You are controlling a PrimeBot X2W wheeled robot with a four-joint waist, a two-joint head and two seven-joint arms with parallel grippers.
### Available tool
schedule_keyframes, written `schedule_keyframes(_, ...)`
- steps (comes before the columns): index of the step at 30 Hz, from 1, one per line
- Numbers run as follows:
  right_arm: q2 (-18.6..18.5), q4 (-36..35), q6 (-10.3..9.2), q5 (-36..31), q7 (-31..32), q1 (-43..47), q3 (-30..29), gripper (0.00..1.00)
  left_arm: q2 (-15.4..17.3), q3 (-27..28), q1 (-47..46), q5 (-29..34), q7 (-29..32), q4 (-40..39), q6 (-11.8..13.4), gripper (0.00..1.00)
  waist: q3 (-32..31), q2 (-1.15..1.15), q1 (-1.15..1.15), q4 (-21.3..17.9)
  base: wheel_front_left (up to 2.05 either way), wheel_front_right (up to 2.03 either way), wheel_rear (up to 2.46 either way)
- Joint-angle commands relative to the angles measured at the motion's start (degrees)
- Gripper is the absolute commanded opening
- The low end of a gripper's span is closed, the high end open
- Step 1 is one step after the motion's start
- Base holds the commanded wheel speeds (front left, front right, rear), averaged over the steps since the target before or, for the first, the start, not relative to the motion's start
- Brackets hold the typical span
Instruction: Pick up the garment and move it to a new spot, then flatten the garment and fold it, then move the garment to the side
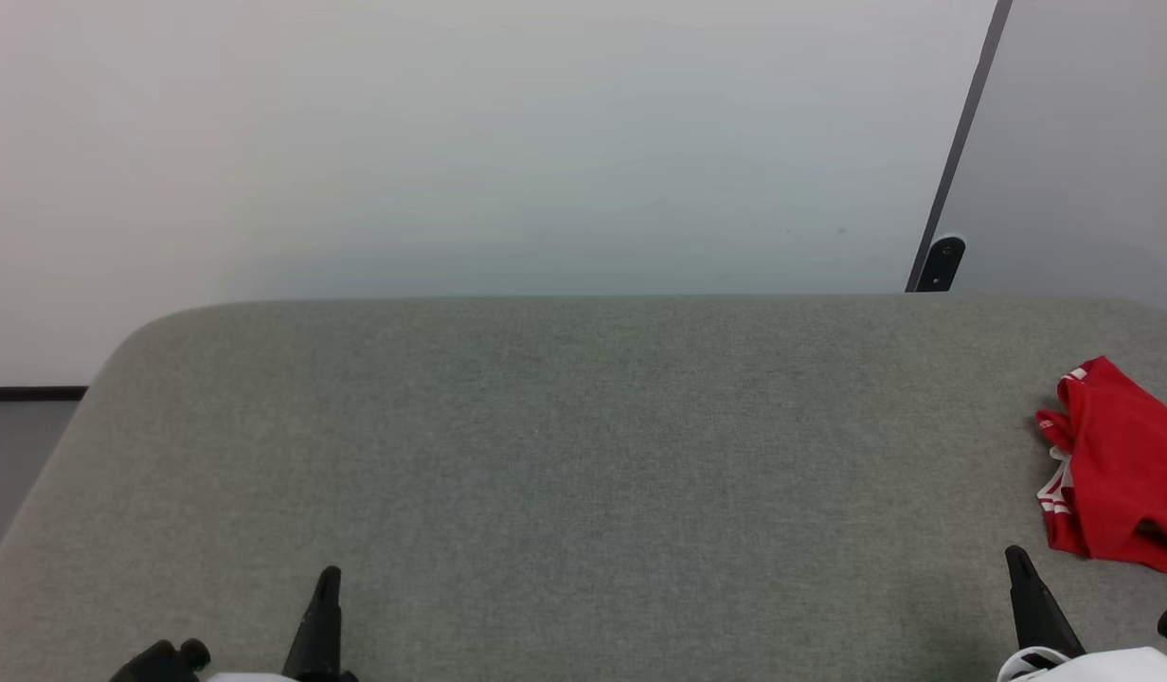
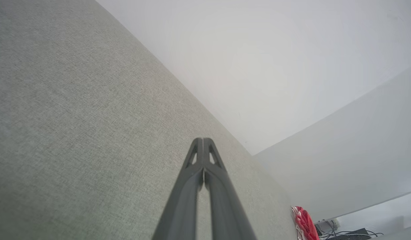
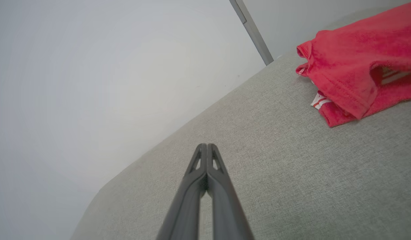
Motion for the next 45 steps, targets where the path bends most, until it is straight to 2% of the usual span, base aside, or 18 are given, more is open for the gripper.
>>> schedule_keyframes(1,0.05,-0.76,-0.03,2.38,0.46,-1.69,-0.46,0.0,0.01,0.42,-1.56,-2.01,0.51,-0.66,-0.06,0.0,0.16,0.0,0.0,-0.02,0.0,0.0,0.0)
schedule_keyframes(23,1.34,-0.68,-0.04,17.77,4.22,-4.07,-1.83,0.0,-0.68,2.04,-4.24,-14.95,4.4,-0.6,-0.09,0.0,1.8,0.0,0.0,-0.19,0.0,0.0,0.0)
schedule_keyframes(45,2.4,-0.56,-0.05,29.73,7.13,-5.76,-2.78,0.0,-1.26,3.31,-6.24,-25.18,7.41,-0.51,-0.13,0.0,3.37,0.0,0.0,-0.35,0.0,0.0,0.0)
